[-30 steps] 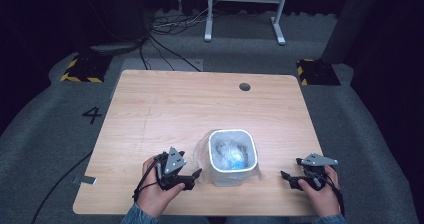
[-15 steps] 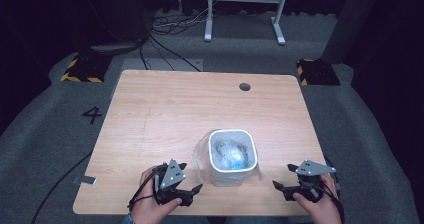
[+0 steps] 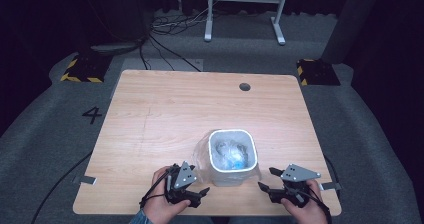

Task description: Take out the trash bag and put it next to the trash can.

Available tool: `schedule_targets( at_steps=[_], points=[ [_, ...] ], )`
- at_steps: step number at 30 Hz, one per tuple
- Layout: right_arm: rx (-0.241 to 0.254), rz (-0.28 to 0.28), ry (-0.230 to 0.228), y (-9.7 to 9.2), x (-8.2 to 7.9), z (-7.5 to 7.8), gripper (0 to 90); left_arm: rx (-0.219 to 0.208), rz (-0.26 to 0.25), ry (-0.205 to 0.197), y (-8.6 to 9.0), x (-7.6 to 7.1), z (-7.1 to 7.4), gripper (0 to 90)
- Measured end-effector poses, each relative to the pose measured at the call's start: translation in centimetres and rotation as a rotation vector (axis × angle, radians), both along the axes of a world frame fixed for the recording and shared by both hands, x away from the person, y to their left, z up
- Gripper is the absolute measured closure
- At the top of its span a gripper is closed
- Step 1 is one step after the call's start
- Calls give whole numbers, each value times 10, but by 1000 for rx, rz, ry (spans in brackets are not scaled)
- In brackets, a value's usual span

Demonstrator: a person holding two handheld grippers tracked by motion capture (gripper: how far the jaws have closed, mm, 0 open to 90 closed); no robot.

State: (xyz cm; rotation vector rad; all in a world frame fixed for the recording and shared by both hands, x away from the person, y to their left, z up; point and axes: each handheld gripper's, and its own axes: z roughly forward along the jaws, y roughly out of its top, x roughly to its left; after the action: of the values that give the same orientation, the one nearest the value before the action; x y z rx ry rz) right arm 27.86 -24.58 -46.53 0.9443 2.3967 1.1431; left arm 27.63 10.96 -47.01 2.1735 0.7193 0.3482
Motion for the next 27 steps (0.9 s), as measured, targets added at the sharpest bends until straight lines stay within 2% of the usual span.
schedule_targets(
  at_steps=[1,4,5,7,10,12,17,23,24,27],
  points=[
    [10,-3,-4,2,1,0,379,2,9,12,-1,2,-1,206],
    [-7,27,-34,5,2,3,533,10,9,22,-3,5,-5,249],
    [-9,34,-39,6,2,5,583,13,-10,14,-3,6,-5,318],
    [-5,52,-57,6,0,9,658,24,-59,10,-4,5,-3,556],
    [11,63,-89,4,-4,18,752,24,-81,-11,-4,2,4,710],
    [18,64,-112,2,-7,23,803,15,-84,-23,-2,-1,9,773],
    [38,69,-150,-1,-13,37,840,-2,-72,-48,5,-9,23,890],
    [41,90,-205,0,-18,55,852,-13,-83,-88,7,-14,44,896],
    [41,90,-205,0,-18,55,852,-13,-83,-88,7,-14,44,896],
    [37,85,-264,-2,-22,70,858,-30,-83,-128,8,-14,57,896]
  ],
)
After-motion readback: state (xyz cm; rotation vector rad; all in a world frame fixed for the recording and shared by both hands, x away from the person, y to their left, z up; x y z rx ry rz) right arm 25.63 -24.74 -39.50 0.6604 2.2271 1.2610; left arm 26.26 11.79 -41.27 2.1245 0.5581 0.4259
